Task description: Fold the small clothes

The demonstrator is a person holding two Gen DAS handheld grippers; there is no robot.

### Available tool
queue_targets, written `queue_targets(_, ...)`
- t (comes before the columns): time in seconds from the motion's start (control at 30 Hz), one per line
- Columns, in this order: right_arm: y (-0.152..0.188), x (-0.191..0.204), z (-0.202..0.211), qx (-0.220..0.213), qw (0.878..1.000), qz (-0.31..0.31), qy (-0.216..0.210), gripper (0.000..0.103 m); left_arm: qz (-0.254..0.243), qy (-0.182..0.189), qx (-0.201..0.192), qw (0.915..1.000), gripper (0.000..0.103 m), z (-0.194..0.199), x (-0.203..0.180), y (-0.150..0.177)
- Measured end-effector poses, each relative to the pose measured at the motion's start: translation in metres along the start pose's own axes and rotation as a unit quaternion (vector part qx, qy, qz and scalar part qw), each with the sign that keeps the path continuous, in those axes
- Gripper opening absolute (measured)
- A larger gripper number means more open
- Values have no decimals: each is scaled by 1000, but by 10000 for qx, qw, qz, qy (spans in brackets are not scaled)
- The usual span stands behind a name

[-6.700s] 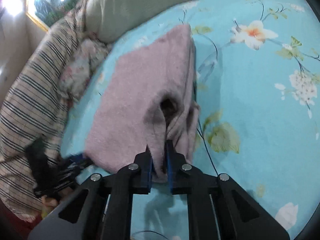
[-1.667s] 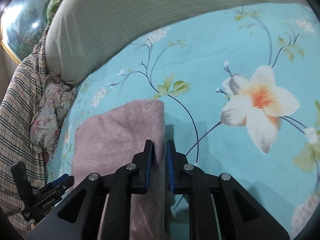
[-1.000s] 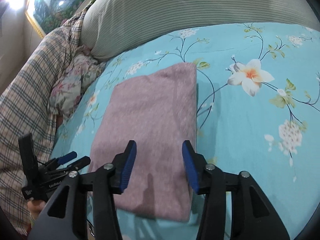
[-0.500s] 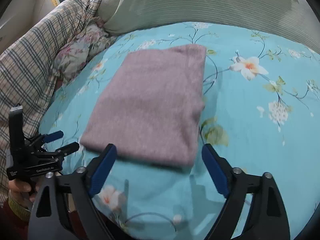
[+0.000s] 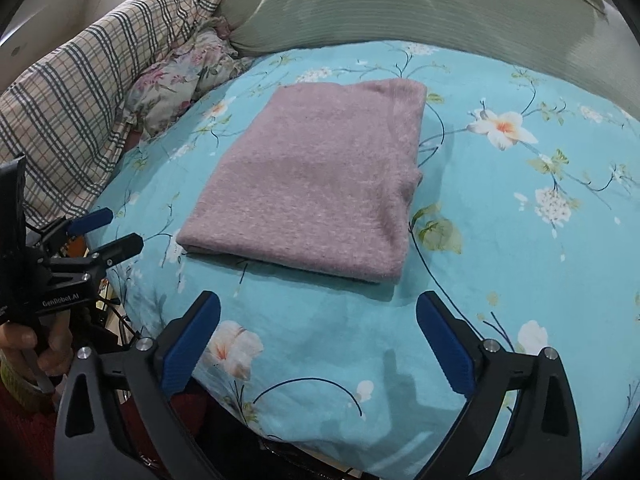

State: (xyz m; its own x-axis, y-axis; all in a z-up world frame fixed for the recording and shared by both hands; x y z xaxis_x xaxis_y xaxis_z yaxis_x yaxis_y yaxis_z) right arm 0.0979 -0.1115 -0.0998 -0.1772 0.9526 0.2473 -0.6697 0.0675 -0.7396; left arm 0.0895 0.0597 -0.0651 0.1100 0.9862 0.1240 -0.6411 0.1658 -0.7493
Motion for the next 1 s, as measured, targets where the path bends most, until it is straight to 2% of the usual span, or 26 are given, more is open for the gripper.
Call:
queue_targets(0.17,-7,4,9,-104,9999,87,-23,102,-76,-133,-97,9998,91,11,3,-10)
queue_targets(0.5,-17,10,18,-209,9997,91,-75,102,-248,-369,-154,9989,92,20,8,-24)
queue_targets(1.0,-17,20,17,-129,9997,127,-162,102,-267,-180,30,9995,94,19,-3,-18)
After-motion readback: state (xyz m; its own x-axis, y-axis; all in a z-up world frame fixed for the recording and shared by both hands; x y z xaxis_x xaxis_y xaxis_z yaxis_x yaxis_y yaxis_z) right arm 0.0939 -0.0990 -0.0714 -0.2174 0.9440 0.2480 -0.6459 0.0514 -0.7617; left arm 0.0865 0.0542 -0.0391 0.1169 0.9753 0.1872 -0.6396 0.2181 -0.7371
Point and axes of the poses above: each gripper's, at about its wrist camera, not at the fingertips, and z roughly against the way its jaws point, x to its left, y to its underside, the point moved 9 cm from there along -z, roughly the way its jaws point, and after that the axes turned 9 degrees about -x, right-handed, at the moved point
